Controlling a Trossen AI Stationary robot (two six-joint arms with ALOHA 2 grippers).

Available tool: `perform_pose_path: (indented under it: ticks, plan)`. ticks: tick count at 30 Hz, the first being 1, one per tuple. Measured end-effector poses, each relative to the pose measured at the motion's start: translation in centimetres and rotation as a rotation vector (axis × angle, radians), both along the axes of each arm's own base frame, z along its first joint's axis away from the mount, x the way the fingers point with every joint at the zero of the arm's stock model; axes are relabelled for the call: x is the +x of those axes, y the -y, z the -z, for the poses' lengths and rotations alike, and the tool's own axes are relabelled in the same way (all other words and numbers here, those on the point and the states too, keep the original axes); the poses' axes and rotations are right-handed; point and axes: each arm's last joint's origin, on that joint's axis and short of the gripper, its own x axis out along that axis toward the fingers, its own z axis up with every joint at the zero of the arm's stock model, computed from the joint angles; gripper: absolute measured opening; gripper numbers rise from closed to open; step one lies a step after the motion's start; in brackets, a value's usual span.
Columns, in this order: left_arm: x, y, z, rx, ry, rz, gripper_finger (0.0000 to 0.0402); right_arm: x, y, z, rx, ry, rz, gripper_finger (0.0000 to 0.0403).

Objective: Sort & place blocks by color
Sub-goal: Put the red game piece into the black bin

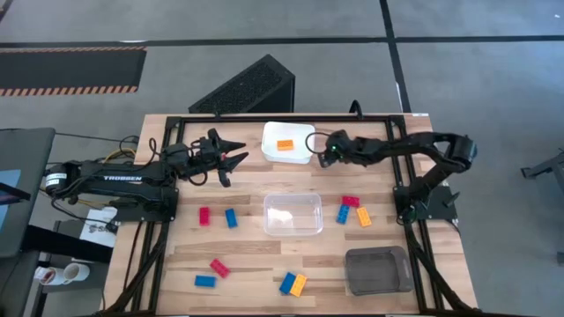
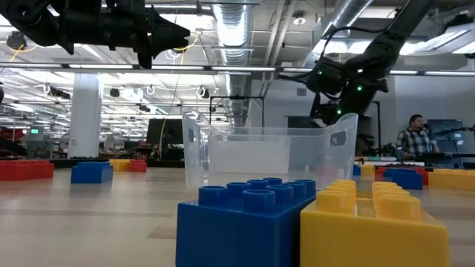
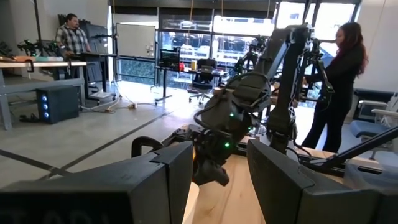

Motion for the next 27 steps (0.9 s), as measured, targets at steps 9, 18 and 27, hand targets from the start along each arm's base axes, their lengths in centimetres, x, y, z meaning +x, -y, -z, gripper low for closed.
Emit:
perform_pose_path:
  ticks: [9,18,27]
  plan:
    - [0.0,0.0,0.1,-0.008,-0.011,0.002,0.0141,1.4,-2.0,-0.8,0.085,-0.016,-0.076,0.0244]
    - [0.0,0.0,0.2,-0.015,-0.018,0.002,0.0141,1.0,-5.7,-3.2,0.085,-0.011,-0.115,0.0244]
    - [0.0,0.0,0.2,-0.026,-0.014,0.01,0.0141,0.1,-5.8,-3.4,0.027,-0.086,-0.048,0.0244]
